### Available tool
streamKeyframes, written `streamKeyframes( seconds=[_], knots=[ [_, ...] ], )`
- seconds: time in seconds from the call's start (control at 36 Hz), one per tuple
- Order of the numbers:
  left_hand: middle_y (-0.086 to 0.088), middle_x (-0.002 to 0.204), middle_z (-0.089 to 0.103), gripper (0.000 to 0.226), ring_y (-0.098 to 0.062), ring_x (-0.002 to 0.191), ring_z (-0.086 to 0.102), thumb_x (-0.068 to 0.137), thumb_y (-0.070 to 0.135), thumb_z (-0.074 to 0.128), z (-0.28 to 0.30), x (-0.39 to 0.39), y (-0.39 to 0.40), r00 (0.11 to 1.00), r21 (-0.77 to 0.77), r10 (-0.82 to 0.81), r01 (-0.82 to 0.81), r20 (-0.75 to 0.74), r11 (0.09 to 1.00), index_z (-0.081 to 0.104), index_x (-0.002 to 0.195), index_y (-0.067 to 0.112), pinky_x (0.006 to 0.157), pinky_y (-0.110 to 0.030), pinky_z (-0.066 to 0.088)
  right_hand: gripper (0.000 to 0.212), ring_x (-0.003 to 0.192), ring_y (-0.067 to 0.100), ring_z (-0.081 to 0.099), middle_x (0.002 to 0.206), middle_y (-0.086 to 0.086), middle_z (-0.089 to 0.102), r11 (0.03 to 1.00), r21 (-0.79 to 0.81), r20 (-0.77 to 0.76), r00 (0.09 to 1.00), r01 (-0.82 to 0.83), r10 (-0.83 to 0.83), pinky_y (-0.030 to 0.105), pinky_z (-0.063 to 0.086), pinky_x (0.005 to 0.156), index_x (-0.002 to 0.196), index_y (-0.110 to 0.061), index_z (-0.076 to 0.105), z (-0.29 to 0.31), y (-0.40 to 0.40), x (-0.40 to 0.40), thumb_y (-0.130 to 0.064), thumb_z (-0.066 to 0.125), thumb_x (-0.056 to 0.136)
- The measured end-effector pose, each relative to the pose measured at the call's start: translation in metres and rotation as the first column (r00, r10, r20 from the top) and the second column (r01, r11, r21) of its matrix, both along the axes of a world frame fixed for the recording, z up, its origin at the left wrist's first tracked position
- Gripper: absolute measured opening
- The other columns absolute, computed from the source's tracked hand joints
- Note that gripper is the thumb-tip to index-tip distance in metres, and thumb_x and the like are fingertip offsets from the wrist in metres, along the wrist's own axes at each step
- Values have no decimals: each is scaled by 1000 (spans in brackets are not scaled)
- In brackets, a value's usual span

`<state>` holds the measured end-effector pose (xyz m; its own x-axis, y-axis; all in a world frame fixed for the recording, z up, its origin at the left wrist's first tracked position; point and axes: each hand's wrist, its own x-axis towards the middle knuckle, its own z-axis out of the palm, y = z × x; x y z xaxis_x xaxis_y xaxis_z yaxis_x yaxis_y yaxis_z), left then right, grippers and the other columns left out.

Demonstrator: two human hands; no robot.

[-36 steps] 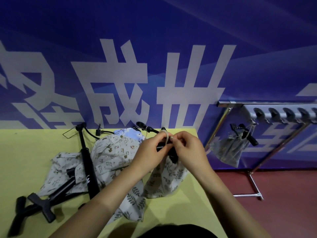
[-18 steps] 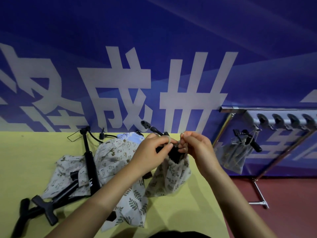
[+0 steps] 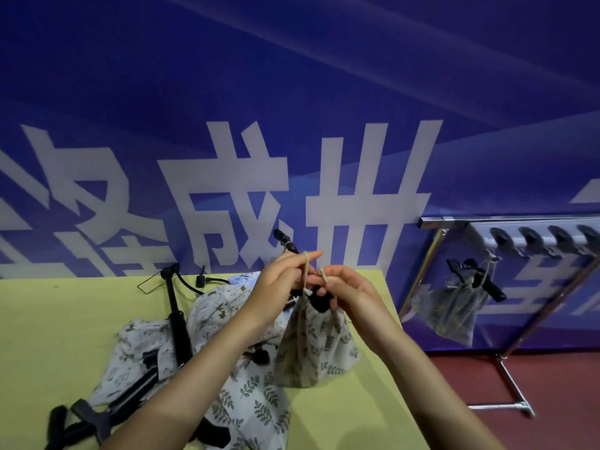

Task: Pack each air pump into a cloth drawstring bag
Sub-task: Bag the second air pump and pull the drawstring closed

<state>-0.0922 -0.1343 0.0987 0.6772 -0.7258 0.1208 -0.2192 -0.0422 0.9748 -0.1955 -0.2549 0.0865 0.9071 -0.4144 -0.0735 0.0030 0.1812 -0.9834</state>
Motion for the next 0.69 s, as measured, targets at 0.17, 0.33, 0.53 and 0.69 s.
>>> streamKeyframes(
  seconds=[0.17,0.33,0.53,0.69],
  knots=[
    [6,90,60,30,0,87,57,95,7,51,0,17,5,959,187,20,-76,282,979,74,105,24,77,-12,42,13,59,1,53,67,-8,59,983,-147,-67,993,-107,98,14,39,57,88,-17,65,14,12,10,-25,62,78],
    [9,80,62,12,-4,73,55,89,13,65,7,15,21,897,161,83,-168,434,972,72,87,22,65,-17,44,14,51,4,49,60,-6,57,963,-263,11,997,-67,72,13,37,52,81,-12,64,30,4,10,-15,59,94],
    [9,83,67,8,-3,79,63,90,13,63,50,-3,23,904,76,75,-117,421,990,68,86,19,73,-16,51,13,61,18,49,64,4,55,965,-264,84,996,-2,25,28,37,58,78,-14,64,53,-18,5,-17,61,90],
    [6,98,67,14,-7,85,66,94,10,57,81,-14,-17,894,-69,103,-81,437,994,67,96,18,79,-23,55,19,48,8,42,50,-9,50,975,-223,116,993,19,7,19,31,49,81,-4,61,69,-36,-5,1,49,94]
  ],
)
